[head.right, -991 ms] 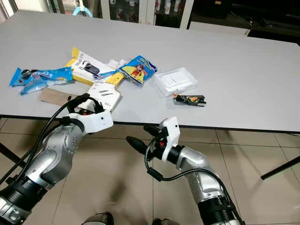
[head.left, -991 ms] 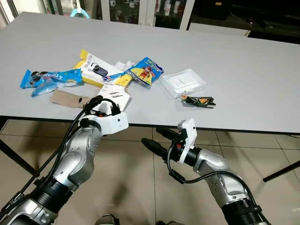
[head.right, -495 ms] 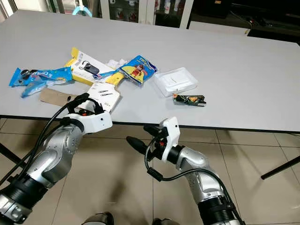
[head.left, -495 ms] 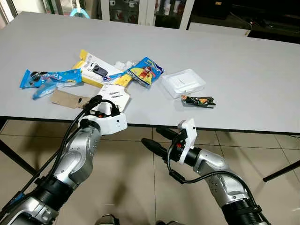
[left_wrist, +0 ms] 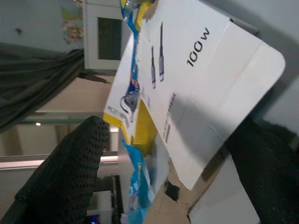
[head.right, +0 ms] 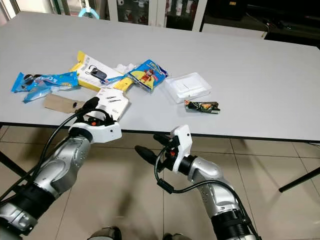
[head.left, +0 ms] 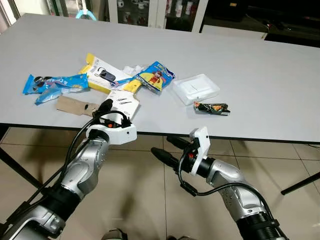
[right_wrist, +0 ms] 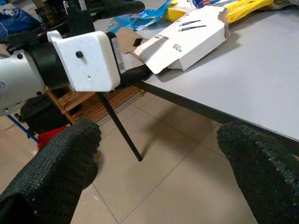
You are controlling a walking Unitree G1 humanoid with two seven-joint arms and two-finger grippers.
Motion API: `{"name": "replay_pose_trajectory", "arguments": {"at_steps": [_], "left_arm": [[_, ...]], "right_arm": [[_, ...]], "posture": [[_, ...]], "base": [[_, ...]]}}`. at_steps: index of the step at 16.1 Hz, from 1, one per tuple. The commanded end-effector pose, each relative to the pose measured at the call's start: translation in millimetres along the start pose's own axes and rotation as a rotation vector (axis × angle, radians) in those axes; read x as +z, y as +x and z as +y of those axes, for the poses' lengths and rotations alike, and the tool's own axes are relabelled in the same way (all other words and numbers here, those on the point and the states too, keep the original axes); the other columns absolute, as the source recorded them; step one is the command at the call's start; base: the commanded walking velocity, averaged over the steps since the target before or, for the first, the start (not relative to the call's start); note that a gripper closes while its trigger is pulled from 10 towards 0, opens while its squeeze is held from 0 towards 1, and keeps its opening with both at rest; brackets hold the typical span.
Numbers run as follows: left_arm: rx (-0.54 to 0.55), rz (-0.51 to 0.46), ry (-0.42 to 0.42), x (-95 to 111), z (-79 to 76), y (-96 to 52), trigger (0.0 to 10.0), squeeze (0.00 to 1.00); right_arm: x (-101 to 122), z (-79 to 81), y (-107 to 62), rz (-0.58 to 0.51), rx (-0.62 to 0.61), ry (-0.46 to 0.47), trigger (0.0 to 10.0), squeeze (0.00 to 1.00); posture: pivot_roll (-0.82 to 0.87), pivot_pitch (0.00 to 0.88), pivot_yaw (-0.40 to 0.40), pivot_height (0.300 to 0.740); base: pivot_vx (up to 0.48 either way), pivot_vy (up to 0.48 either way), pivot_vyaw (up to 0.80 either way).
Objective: Picking trash to rubbish bin
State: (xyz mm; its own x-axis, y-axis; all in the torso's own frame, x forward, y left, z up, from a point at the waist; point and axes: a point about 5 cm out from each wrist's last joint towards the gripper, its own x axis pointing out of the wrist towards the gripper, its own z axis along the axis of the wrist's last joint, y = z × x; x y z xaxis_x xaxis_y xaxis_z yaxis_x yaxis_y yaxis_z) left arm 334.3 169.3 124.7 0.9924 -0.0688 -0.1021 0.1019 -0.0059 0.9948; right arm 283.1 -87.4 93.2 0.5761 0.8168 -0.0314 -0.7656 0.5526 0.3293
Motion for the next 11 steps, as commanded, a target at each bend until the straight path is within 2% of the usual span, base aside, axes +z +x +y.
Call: {"name": "replay_pose_trajectory", "arguments": {"at_steps": [1, 4, 11], "left_arm": [[-0.073, -0.003, 0.021, 0, -24.6, -2.1, 10.0, 0.00], [-0.080, 0.009, 0.033, -5, -34.7, 1.6, 10.0, 0.00], [-0.033, 0.106, 0.007, -28, -29.6, 14.4, 10.0, 0.00]], "right_arm": [[3, -2.8, -4.9, -0.018, -0.023, 0.002, 10.0, 0.00], [3, -2.8, -4.7, -0.019, -0.024, 0.003, 10.0, 0.00], [4, -2.4, -4.6, -0.020, -0.023, 0.003, 10.0, 0.00]], "posture": [[-0.03, 0.099, -0.110, 0.740], [-0.04, 0.097, -0.110, 0.740], [-0.04, 0.094, -0.114, 0.740]], "base": [[0.000, 0.000, 0.00], [0.000, 0.000, 0.00], [0.000, 0.000, 0.00]]}}
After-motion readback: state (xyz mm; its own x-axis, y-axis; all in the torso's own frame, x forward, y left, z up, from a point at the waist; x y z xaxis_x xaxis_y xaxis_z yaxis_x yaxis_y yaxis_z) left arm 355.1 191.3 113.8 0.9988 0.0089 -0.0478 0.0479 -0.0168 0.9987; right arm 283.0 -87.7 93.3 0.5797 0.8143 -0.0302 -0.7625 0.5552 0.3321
